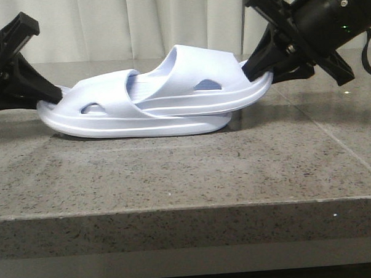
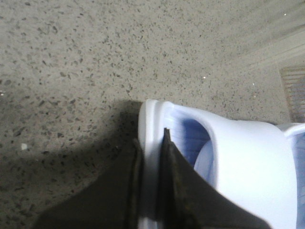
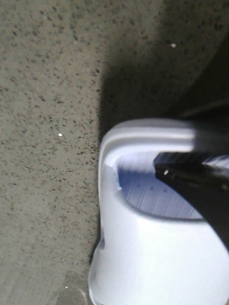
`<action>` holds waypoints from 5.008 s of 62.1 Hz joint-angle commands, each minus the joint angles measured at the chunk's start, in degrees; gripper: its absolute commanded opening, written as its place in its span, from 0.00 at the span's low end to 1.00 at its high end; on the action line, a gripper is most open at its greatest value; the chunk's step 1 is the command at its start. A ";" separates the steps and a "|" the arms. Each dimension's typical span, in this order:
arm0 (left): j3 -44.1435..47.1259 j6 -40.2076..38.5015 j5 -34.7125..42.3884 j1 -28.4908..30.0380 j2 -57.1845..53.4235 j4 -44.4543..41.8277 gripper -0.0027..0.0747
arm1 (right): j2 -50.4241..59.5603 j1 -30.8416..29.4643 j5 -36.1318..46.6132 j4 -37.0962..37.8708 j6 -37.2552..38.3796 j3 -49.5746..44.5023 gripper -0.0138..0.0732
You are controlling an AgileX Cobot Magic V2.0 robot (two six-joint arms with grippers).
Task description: Insert blue slippers together front up
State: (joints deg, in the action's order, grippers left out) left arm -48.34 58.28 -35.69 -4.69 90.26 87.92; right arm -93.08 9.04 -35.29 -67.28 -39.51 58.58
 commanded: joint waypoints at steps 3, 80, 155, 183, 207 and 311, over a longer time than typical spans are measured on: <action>-1.41 -0.10 -6.51 -1.04 -1.99 3.02 0.01 | 3.66 -2.74 -6.56 1.88 -0.48 1.18 0.64; -1.83 -0.10 1.23 -7.57 -2.10 -1.29 0.29 | 34.73 -16.29 -19.40 18.71 0.61 -2.33 0.88; 2.12 -64.87 -5.54 -7.68 -49.43 -94.76 0.60 | 54.47 -3.05 -18.89 63.21 36.68 -11.35 0.88; 7.70 -64.87 -2.71 -7.68 -51.65 -94.43 0.38 | 60.23 -3.05 -14.89 63.21 36.68 -14.92 0.64; 7.70 -64.87 -1.62 -7.68 -51.65 -94.21 0.01 | 60.23 -3.05 -14.67 63.21 36.68 -14.92 0.08; 48.83 -54.49 36.86 6.65 -91.56 -82.35 0.01 | 60.23 -3.14 -14.97 62.58 36.68 -14.92 0.08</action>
State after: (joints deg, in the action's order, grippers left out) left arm 0.21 4.71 -5.63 1.76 -0.17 5.76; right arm -32.68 5.93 -53.38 -4.83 -2.59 42.20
